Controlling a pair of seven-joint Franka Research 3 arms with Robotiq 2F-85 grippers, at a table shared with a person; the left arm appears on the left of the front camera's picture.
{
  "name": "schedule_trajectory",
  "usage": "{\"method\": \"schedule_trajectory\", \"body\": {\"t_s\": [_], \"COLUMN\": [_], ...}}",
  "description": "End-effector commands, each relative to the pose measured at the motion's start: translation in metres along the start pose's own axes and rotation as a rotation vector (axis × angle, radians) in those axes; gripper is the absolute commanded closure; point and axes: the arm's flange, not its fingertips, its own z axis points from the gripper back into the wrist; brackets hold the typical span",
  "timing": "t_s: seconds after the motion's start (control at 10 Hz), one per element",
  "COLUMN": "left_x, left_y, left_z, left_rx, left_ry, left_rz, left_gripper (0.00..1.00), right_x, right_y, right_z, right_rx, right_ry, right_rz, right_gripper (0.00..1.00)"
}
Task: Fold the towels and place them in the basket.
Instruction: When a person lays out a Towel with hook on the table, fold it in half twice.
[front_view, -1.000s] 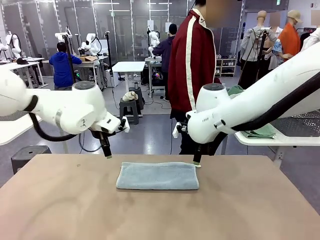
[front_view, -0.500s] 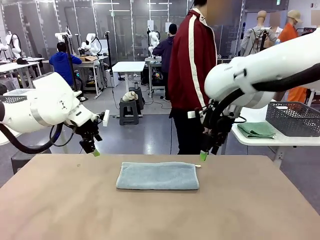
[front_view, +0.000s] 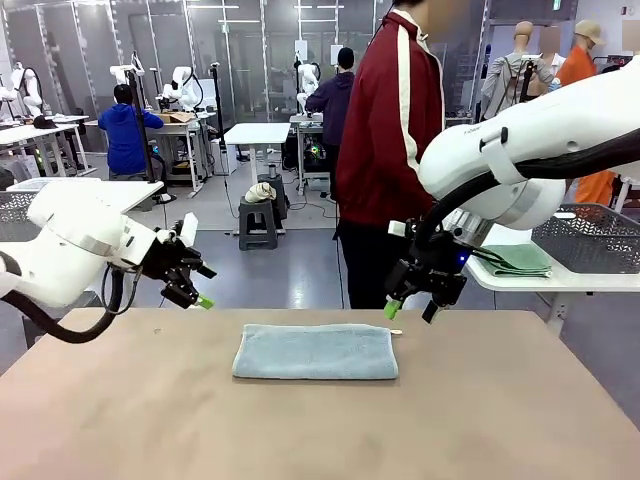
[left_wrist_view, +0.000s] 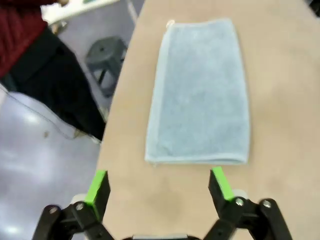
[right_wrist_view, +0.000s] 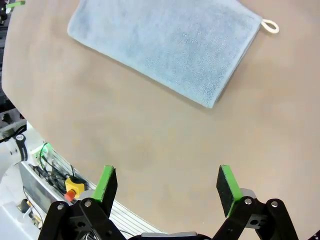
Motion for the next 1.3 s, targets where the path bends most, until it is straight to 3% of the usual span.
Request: {"method": "schedule_trajectory", "body": {"t_s": [0.0, 0.3, 0.6, 0.7, 1.2], "left_x": [-0.010, -0.013, -0.026, -0.028, -0.054], "left_y": [-0.004, 0.009, 0.007, 0.005, -0.010], "left_z": [0.005, 0.010, 0.017, 0.019, 0.035], "left_rx": [-0.140, -0.223, -0.265, -0.310, -0.289], "left_ry": [-0.069, -0.116, -0.190, -0.197, -0.182], "left_rz": [0.008, -0.088, -0.030, -0.001, 0.180], "left_gripper": [0.00, 0.00, 0.00, 0.00, 0.00], "right_x": [-0.002, -0.002, -0.002, -0.002, -0.002], "right_y": [-0.011, -0.011, -0.011, -0.011, -0.011], "right_z": [0.001, 0.001, 0.001, 0.001, 0.001], "right_rx": [0.016, 0.016, 0.016, 0.016, 0.016], "right_ry": [0.042, 0.042, 0.042, 0.042, 0.042], "right_rz": [-0.038, -0.038, -0.038, -0.038, -0.038], "right_gripper": [0.00, 0.00, 0.00, 0.00, 0.00]}}
